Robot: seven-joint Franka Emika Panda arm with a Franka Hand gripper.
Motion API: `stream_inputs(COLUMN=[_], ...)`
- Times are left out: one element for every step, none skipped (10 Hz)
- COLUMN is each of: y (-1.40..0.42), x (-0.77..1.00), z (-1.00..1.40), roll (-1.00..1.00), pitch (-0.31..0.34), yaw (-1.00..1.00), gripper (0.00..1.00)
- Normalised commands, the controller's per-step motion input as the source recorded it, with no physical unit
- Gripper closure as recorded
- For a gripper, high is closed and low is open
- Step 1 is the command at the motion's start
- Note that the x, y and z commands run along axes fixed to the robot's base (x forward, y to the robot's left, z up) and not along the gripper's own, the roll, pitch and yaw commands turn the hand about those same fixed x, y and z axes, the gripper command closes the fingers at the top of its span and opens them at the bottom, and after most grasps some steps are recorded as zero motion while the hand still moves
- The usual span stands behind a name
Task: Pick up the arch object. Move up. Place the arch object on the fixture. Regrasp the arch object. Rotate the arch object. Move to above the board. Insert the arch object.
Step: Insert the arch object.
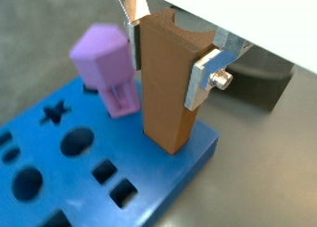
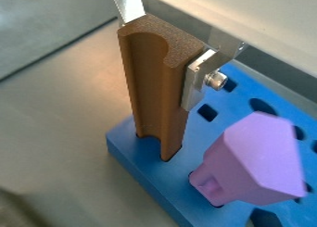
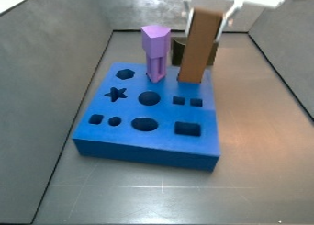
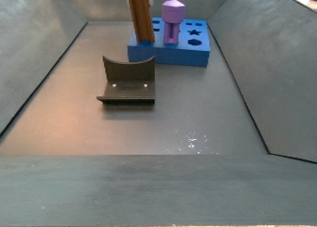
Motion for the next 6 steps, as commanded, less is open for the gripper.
stream_inputs(y=[-0.45, -0.29, -0.11, 0.11, -0.01, 0.00], x=[-0.02, -0.08, -0.14, 0.00, 0.00, 0.00], z=[-1.00, -1.00, -1.00, -0.08, 0.00, 0.00], roll=[0.16, 0.17, 0.17, -0.01, 0.02, 0.00], pitch=[-0.044, -0.066, -0.077, 0.003, 0.000, 0.000], yaw=[0.00, 0.05, 0.09, 0.00, 0.00, 0.00], gripper=[1.00, 1.00, 1.00, 1.00, 1.00, 1.00])
